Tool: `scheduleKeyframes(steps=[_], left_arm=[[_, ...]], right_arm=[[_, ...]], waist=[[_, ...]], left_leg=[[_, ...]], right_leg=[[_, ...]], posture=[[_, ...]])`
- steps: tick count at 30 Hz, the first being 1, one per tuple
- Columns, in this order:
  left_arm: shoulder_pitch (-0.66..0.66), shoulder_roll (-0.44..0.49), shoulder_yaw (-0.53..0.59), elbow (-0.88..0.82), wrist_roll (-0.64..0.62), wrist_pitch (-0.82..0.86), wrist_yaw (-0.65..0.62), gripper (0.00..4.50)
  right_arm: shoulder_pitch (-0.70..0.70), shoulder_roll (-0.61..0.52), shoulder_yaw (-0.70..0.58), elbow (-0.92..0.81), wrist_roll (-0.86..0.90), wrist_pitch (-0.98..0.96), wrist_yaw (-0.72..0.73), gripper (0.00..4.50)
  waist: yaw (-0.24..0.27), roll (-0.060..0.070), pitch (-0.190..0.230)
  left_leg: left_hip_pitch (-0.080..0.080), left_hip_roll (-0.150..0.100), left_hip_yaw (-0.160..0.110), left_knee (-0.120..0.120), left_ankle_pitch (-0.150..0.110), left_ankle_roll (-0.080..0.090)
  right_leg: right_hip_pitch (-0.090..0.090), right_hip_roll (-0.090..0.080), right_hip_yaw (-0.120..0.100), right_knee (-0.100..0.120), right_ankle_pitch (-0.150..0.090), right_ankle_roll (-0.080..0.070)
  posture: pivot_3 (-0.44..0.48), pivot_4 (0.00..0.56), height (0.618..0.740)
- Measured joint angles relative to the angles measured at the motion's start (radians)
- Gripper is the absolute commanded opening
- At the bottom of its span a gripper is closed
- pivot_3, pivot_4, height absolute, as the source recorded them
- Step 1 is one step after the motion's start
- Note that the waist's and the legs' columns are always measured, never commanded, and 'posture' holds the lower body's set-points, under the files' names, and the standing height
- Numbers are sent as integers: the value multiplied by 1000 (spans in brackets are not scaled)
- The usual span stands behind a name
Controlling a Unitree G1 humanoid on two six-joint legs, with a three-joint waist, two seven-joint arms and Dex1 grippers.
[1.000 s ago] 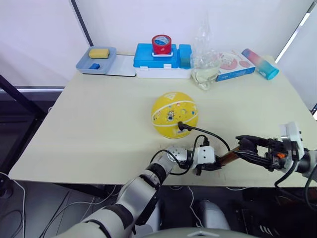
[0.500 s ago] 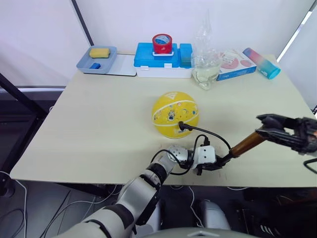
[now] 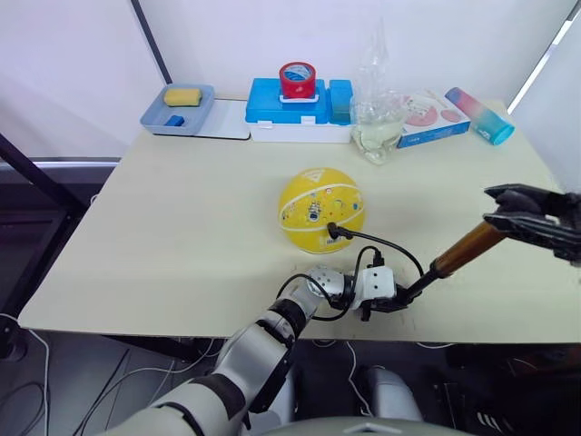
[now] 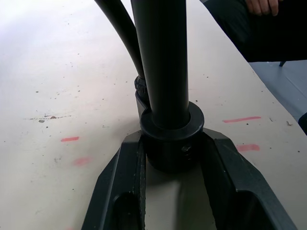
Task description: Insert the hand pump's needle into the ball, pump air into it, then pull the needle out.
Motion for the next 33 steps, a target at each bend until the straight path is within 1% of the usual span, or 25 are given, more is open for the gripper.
scheduleKeyframes(steps=[4, 10, 13, 17, 20, 21, 25, 33], left_arm=[[0, -1, 0, 0, 0, 0, 0, 1135], [0, 0, -1, -2, 1, 0, 0, 1134], [1, 1, -2, -2, 1, -1, 0, 1134], [2, 3, -3, -2, 1, -1, 0, 1134], [2, 2, -3, -3, 1, -3, 0, 1134], [2, 2, -3, -4, 1, -3, 0, 1134], [2, 3, -3, -4, 1, -3, 2, 1133], [2, 3, -3, -4, 1, -3, 2, 1133]], right_arm=[[51, 84, 102, 0, -113, -101, 17, 1922], [112, 166, 278, 33, -319, -283, 37, 1922], [123, 175, 311, 67, -370, -330, 47, 1922], [118, 176, 310, 68, -376, -335, 61, 1922], [96, 164, 285, 71, -312, -264, 50, 1922], [85, 143, 259, 70, -277, -232, 49, 1922], [29, 50, 140, 50, -127, -114, 49, 1922], [-62, -70, -29, 56, 66, 52, 17, 1922]], waist=[[-1, 0, 0], [-1, -1, -1], [-1, -1, -1], [-1, -1, -1], [0, 1, 0], [0, 3, 1], [0, 3, 1], [0, 3, 1]], left_leg=[[1, 0, 0, 0, 0, 0], [1, 0, 0, 0, 0, 0], [1, 0, 1, 0, 0, 0], [1, 0, 1, 0, 0, 0], [0, 0, 1, 0, 0, 0], [0, 0, 1, 0, 0, 0], [0, 0, 0, 0, 0, 0], [0, 0, 0, 0, 0, 0]], right_leg=[[0, 0, 0, 0, 0, 0], [1, 0, 0, 0, 0, 0], [0, 0, 0, 0, 0, 0], [0, 0, 0, 0, 0, 0], [0, 0, 0, 0, 2, -3], [0, -1, 0, 0, 2, -3], [0, 0, 0, 0, 2, -3], [0, 0, 0, 0, 2, -3]], posture=[[0, 150, 739], [0, 150, 739], [0, 150, 739], [0, 150, 739], [0, 150, 739], [0, 150, 739], [0, 150, 739], [0, 150, 739]])
